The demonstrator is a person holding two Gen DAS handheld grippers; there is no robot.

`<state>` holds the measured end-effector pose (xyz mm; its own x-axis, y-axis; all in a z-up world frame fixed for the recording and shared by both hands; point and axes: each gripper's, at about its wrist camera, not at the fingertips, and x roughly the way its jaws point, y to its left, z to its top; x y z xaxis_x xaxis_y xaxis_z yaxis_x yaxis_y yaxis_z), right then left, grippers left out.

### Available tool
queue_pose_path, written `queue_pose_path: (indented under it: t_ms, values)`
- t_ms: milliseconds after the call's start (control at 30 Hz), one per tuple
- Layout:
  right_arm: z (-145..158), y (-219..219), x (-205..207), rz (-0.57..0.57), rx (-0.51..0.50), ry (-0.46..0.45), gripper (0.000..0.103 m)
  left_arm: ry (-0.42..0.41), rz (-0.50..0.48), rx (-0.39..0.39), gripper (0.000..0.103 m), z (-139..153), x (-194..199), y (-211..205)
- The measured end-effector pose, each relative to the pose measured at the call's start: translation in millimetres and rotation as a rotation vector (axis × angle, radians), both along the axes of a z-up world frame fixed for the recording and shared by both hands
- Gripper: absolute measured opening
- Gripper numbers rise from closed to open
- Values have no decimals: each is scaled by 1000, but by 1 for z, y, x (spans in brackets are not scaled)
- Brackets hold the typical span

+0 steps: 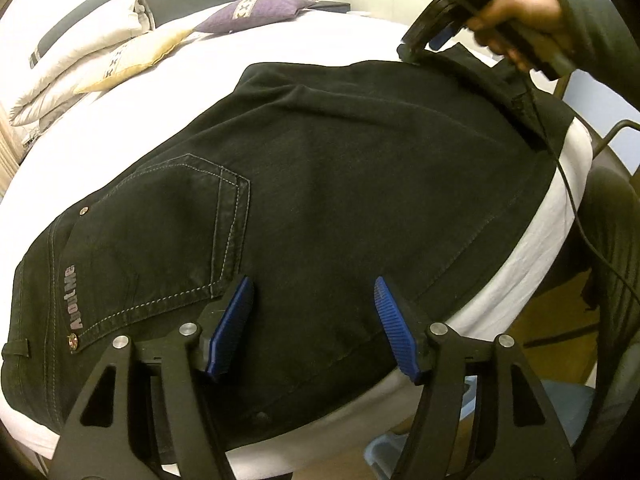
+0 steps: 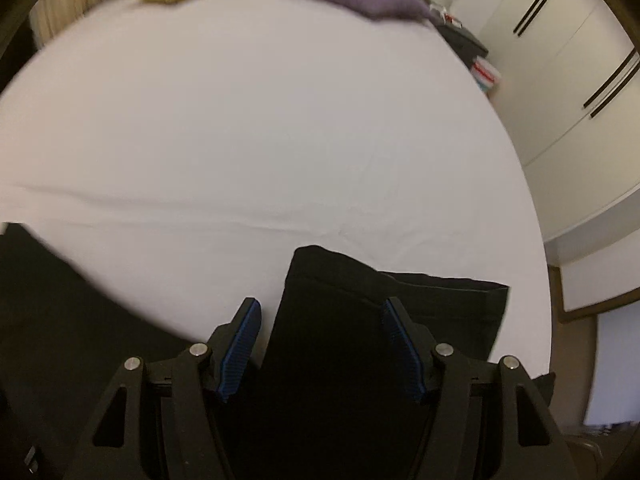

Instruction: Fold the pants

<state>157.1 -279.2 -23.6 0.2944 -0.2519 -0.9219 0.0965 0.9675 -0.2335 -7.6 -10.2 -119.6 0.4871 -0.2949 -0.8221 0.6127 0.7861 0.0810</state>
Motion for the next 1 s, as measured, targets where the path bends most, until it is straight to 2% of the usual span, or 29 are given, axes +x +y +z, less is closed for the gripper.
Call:
queue_pose_path:
  t_ms: [67,100,133,167,200,333,433,567,633,733,833,900,1000]
  values:
    - [-10,-4,7,-11,-5,20,64,-1,7,-2,64,-1,2,1]
    - [-11,-6,7,-15,8,19,59,-1,9,-4,64,-2,3,2]
    - [-9,-9,8,-20,20,12,35,-3,11,-6,64,-3,3,2]
    - [-7,-12,7,-27,21,6,16,-6,12,-8,64,-3,1,5]
    - [-3,-17,6,-39,27,-3,13,-8,13,-8,64,-4,1,4]
    - [13,-44,-10,-109,118,-66,11,-12,18,-11,65,-6,-1,5]
    - [36,-65,-39,-166,234,-182,11,-12,24,-10,66,-7,-2,6]
    - [70,-107,-107,-284,429,-376,11,-8,36,-12,68,-7,-1,6]
    - [75,-138,-140,-367,506,-465,11,-10,41,-7,70,-6,0,4]
    - [52,-185,-205,-569,623,-543,11,-13,55,-2,72,-7,2,-1]
    - [16,-206,-241,-705,700,-520,11,-15,69,3,76,-7,5,-4]
    - [6,-203,-256,-722,711,-539,11,-12,73,9,77,-7,7,-6]
    - [10,-195,-263,-694,695,-578,11,-4,86,9,79,-8,10,-10]
